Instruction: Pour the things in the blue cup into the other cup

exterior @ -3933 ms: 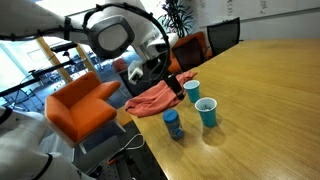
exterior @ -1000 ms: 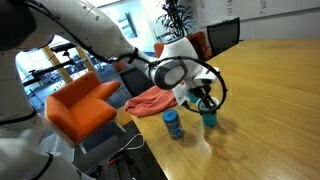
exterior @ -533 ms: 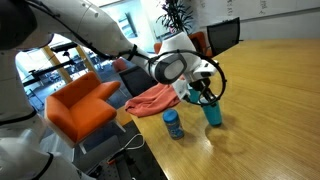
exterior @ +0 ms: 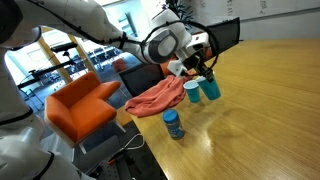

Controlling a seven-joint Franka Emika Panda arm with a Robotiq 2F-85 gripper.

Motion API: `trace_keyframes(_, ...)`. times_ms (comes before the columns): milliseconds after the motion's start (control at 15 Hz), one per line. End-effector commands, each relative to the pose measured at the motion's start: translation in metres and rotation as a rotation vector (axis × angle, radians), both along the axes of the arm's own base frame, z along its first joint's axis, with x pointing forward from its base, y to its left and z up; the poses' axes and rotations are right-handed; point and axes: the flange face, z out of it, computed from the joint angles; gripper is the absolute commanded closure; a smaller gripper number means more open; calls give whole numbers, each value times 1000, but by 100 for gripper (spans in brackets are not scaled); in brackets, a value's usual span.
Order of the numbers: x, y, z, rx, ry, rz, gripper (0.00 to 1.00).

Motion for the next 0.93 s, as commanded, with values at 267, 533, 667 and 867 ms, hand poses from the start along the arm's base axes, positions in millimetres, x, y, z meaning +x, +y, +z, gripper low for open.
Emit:
trace_keyframes(267, 22, 59, 34, -207, -15, 202, 99)
trace_keyframes(533, 34, 76, 23, -334, -12, 259, 99)
trace_keyframes(667, 39, 84, 13, -391, -8, 275, 99)
trace_keyframes(867, 44, 94, 1, -454, -14, 278, 99)
